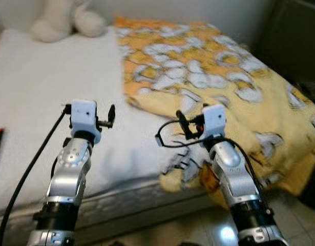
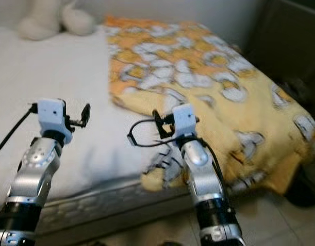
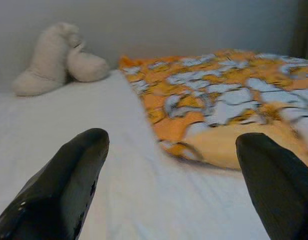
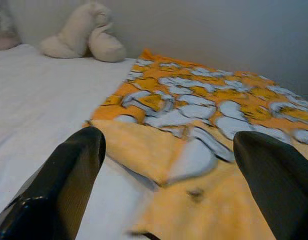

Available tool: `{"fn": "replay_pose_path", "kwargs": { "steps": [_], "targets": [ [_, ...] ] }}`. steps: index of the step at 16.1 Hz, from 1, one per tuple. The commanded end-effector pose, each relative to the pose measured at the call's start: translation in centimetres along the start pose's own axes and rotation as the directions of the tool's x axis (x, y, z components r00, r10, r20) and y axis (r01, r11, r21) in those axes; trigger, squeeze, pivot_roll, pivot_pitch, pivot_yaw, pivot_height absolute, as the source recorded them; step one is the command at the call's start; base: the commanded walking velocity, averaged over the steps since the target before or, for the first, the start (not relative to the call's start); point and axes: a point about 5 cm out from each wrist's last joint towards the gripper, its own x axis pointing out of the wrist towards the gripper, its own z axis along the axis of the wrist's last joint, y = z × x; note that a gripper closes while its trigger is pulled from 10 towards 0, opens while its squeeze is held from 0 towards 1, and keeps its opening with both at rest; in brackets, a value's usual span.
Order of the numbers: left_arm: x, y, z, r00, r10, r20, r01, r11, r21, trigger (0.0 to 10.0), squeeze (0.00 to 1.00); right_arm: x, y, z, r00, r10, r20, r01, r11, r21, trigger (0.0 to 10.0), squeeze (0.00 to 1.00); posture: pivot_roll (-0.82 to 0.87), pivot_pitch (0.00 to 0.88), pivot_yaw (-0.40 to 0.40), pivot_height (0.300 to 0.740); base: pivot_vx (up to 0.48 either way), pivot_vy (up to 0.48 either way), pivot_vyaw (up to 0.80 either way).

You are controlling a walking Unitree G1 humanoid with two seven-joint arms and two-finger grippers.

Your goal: Clean up the room

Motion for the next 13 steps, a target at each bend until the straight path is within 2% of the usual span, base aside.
{"fn": "replay_pose_path", "kwargs": {
  "steps": [1,3,6,10,12,13],
  "targets": [
    [0.2,-0.1,-0.1,1.0,-0.013,-0.01,0.014,0.999,0.031,10.0,0.0,0.0,0.0,-0.2,1.0,0.005,-0.006,-0.005,1.0,0.002,10.0,0.0,-0.04,0.0,-0.018,0.732,0.0,0.0,-0.75],
    [0.3,-0.1,-0.2,1.0,-0.022,-0.017,0.022,0.999,0.024,10.0,0.0,-0.1,0.1,-0.3,1.0,0.011,-0.008,-0.011,1.0,0.004,10.0,0.0,-0.04,0.003,-0.015,0.732,0.0,0.0,-0.75],
    [0.3,0.0,-0.4,0.999,-0.038,-0.029,0.038,0.999,0.003,10.0,0.0,-0.2,0.3,-0.6,1.0,0.016,-0.012,-0.015,1.0,0.013,10.0,0.0,-0.04,0.014,-0.013,0.732,0.0,0.472,-0.76],
    [1.1,0.5,-0.8,0.997,-0.036,-0.07,0.042,0.996,0.073,10.0,0.0,-0.8,0.4,-1.2,1.0,0.014,-0.024,-0.013,0.999,0.046,10.0,0.0,-0.05,0.031,-0.011,0.732,0.0,0.0,-0.75],
    [1.6,0.7,-0.8,0.996,-0.035,-0.077,0.041,0.996,0.08,10.0,0.0,-0.6,0.8,-1.0,0.999,0.033,-0.024,-0.032,0.999,0.037,10.0,0.0,-0.05,0.035,-0.012,0.732,0.0,0.0,0.0],
    [2.0,0.7,-1.2,0.993,-0.036,-0.113,0.047,0.994,0.099,10.0,0.0,-0.4,1.0,-1.0,0.999,0.043,-0.023,-0.042,0.998,0.035,10.0,0.0,-0.05,0.037,-0.015,0.732,0.0,0.345,0.0]
  ]
}}
